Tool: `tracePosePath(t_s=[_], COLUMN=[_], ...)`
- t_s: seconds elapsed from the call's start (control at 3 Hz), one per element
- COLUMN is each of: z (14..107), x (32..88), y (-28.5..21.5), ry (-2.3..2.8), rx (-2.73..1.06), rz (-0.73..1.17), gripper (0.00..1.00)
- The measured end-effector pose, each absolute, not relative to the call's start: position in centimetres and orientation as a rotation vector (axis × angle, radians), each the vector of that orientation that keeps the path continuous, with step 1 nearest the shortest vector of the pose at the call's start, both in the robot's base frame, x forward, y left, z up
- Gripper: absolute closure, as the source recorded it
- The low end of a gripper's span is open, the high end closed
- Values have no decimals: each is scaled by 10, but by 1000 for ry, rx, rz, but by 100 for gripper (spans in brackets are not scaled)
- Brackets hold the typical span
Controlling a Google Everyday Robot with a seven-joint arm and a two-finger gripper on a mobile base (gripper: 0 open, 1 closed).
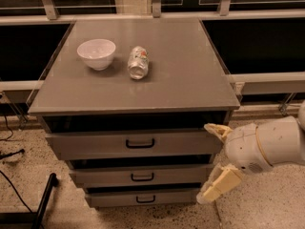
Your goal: Open top drawer
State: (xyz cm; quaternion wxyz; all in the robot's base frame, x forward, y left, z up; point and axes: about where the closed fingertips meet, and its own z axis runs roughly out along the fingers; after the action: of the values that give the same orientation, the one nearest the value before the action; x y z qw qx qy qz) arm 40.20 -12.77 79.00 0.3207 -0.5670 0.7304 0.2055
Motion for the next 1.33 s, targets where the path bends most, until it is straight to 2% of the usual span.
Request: tracePosePath(t_s=[0.67,1.33], z=[760,729], x=[414,445], y=[-98,-85], ry=[1777,1779], rx=[-1743,-1832], rz=[445,286], gripper=[0,0])
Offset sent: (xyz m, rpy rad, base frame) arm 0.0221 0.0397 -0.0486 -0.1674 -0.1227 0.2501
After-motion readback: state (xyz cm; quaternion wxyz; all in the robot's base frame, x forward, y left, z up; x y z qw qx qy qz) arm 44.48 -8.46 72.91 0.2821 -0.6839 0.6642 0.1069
